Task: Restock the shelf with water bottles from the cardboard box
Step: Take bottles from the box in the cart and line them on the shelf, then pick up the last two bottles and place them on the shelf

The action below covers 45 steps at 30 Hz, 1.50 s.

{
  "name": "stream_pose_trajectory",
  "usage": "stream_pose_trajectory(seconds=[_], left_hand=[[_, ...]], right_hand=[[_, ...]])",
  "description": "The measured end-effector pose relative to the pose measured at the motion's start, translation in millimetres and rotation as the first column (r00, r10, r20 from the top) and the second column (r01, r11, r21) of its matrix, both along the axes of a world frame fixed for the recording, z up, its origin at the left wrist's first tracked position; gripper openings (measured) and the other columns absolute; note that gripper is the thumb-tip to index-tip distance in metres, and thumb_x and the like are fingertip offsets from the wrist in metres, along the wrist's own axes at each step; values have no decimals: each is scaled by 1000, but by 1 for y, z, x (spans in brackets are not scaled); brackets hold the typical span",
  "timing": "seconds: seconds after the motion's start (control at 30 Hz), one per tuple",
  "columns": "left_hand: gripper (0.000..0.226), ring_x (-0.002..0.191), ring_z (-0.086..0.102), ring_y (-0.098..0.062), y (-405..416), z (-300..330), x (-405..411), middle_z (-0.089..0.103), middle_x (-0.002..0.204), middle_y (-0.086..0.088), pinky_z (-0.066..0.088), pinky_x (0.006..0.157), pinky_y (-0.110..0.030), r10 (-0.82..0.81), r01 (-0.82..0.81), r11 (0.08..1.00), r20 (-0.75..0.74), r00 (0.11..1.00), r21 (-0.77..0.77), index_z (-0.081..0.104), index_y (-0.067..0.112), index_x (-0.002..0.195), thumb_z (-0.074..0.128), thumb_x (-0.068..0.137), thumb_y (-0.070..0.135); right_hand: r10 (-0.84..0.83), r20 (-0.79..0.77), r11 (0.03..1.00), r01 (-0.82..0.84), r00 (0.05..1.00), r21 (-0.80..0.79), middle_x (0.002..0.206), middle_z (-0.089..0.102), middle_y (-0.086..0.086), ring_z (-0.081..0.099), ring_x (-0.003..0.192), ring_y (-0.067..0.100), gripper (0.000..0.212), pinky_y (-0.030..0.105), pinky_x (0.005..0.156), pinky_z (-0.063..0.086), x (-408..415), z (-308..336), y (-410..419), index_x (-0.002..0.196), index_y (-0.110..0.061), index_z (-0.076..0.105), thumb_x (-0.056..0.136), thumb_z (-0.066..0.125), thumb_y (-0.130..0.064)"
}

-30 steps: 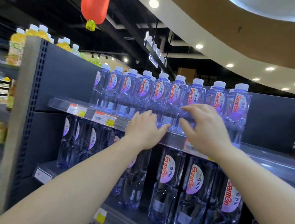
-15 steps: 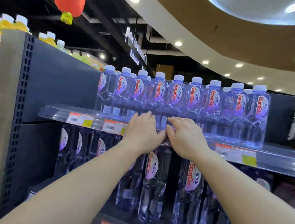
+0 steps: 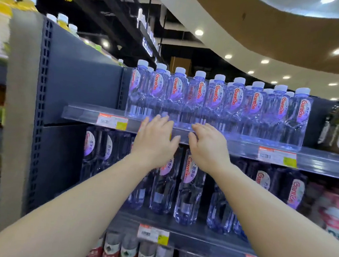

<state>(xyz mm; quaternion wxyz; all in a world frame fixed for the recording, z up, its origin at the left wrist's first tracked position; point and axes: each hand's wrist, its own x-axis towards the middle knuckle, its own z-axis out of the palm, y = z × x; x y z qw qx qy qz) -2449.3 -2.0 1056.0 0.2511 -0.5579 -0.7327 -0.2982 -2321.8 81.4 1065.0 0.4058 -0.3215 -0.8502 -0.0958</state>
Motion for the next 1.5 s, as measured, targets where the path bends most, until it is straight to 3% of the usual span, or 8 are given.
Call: stream_pose_trajectory(seconds=[0.23, 0.4, 0.53, 0.63, 0.7, 0.9, 1.33, 1.5], left_hand=[[50, 140, 32, -27, -92, -48, -14, 42, 151, -6, 21, 117, -44, 158, -153, 977, 29, 987, -148, 44, 10, 140, 35, 102, 41], [55, 144, 27, -28, -172, -99, -26, 36, 155, -7, 20, 117, -43, 295, -266, 914, 49, 954, -306, 37, 10, 146, 33, 103, 43], [41, 123, 46, -31, -233, -151, -46, 55, 123, -7, 35, 100, -44, 386, -336, 868, 70, 920, -366, 54, 11, 119, 35, 100, 42], [54, 139, 35, -31, -270, -193, -69, 46, 146, -9, 29, 113, -47, 456, -355, 817, 130, 881, -455, 46, 9, 138, 35, 100, 45], [60, 147, 25, -31, -293, -219, -86, 34, 158, -9, 22, 119, -47, 489, -362, 794, 160, 857, -488, 38, 9, 147, 35, 101, 47], [62, 148, 24, -29, -347, -292, -147, 30, 159, -12, 19, 121, -41, 540, -382, 724, 128, 832, -574, 33, 7, 151, 36, 102, 45], [66, 152, 7, -24, -392, -580, -237, 13, 165, -6, 5, 124, -37, 594, -96, 542, 300, 746, -835, 15, 9, 156, 26, 103, 47], [65, 152, 10, -24, -406, -725, -222, 18, 164, -6, 7, 123, -36, 671, 10, 475, 370, 643, -880, 19, 11, 156, 29, 103, 47]], right_hand=[[134, 77, 985, -125, 988, -117, 94, 59, 0, 52, 107, 31, 25, 46, 97, 41, -15, -46, -70, 91, -12, 55, 99, 37, -28], [252, 157, 950, -213, 955, -228, 136, 55, 7, 39, 133, 32, 40, 45, 105, 36, -37, -100, -131, 131, -8, 53, 102, 36, -31], [347, 211, 905, -267, 914, -331, 135, 55, 11, 40, 132, 33, 37, 45, 105, 36, -70, -151, -184, 126, -6, 54, 101, 40, -29], [433, 212, 864, -336, 876, -376, 119, 60, 12, 47, 122, 33, 32, 44, 97, 40, -104, -195, -220, 115, -7, 56, 99, 43, -31], [485, 241, 836, -364, 841, -411, 130, 56, 10, 42, 130, 32, 39, 45, 102, 39, -128, -224, -241, 127, -8, 53, 99, 42, -32], [574, 282, 775, -400, 768, -489, 122, 57, 9, 45, 121, 36, 29, 45, 95, 38, -206, -307, -291, 116, -7, 54, 98, 44, -28], [625, 509, 679, -92, 592, -728, 127, 55, 5, 42, 127, 32, 36, 42, 103, 36, -286, -592, -303, 126, -10, 52, 96, 48, -31], [668, 594, 631, 84, 448, -772, 158, 30, 5, 22, 146, 25, 58, 34, 117, 18, -283, -741, -299, 150, -11, 30, 100, 45, -35]])
